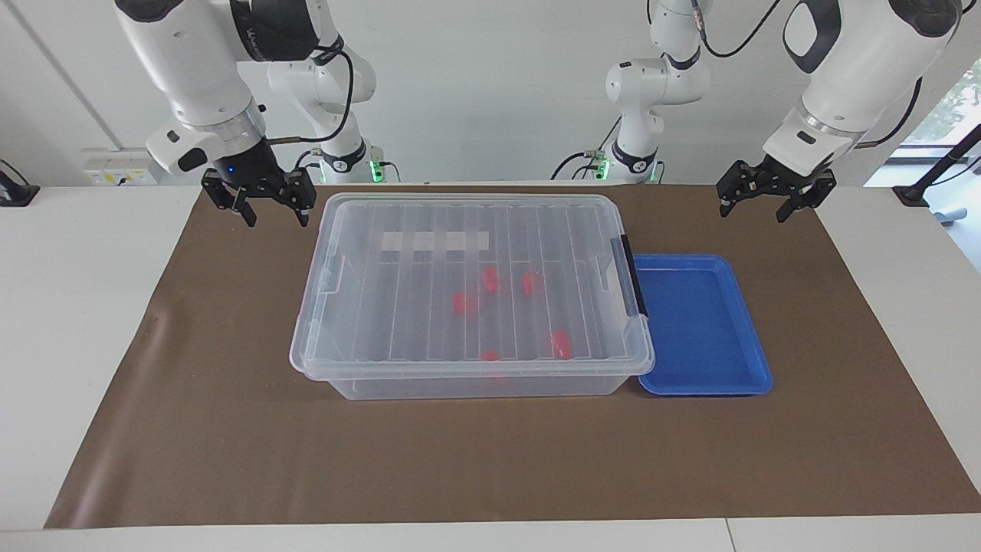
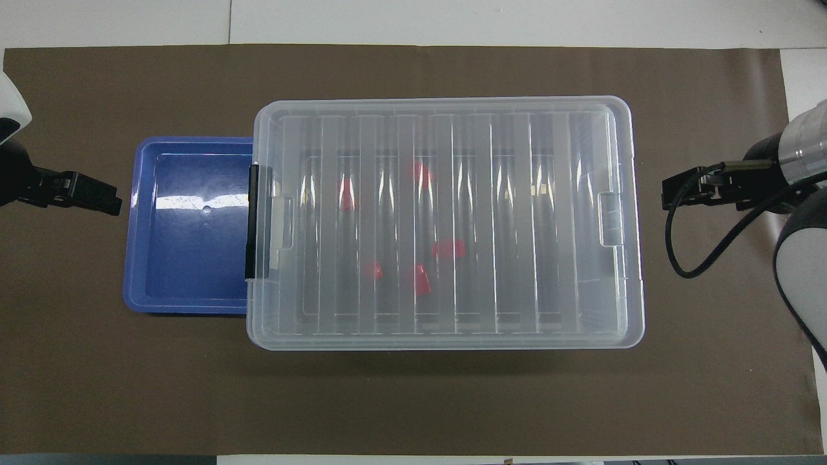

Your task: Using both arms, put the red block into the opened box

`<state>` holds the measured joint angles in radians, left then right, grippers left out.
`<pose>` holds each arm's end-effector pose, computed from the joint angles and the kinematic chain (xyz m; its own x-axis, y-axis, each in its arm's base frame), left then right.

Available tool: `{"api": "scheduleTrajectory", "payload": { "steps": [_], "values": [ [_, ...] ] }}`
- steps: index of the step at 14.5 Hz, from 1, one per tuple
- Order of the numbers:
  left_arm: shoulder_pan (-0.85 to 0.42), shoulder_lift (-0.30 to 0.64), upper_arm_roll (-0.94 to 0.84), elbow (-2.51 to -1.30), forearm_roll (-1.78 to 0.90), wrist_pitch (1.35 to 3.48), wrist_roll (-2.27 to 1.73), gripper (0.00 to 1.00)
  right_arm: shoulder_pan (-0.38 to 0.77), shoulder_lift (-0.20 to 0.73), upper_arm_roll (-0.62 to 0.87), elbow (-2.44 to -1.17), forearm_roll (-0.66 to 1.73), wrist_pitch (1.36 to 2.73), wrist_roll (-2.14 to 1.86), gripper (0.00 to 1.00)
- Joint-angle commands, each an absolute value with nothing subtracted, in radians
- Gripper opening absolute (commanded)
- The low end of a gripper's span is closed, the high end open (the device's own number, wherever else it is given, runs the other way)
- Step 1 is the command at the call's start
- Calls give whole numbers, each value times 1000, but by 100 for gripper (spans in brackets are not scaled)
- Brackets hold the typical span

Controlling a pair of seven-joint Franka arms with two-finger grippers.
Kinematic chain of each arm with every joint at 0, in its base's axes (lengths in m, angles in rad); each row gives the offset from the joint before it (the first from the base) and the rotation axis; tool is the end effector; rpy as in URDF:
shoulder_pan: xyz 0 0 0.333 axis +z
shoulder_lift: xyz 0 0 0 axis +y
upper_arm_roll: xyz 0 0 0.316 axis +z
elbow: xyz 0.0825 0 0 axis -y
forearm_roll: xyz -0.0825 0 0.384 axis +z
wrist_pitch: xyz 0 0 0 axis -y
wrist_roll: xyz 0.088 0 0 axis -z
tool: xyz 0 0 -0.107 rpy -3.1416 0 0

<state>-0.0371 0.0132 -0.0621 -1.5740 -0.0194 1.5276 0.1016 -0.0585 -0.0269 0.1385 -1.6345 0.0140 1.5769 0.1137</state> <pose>0.5505 -0.0567 0.6121 0.9781 -0.2001 -0.0572 -0.1989 -0.9797 0.0262 0.5435 0.0461 0.6096 0.9989 -0.0340 -0.0319 -0.0342 -0.9994 -0.0067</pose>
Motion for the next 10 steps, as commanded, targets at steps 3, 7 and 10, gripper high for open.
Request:
{"api": "scheduleTrajectory", "payload": {
  "steps": [3, 7, 10],
  "values": [
    [-34, -5, -63, -1595, 0, 1529, 109, 100, -66, -48, 140, -1638, 29, 1555, 133, 100],
    [-34, -5, -63, -1594, 0, 1529, 109, 100, -64, -48, 141, -1638, 28, 1560, 138, 100],
    [-34, -5, -63, -1595, 0, 1529, 109, 100, -64, -48, 141, -1638, 31, 1560, 138, 100]
  ]
}}
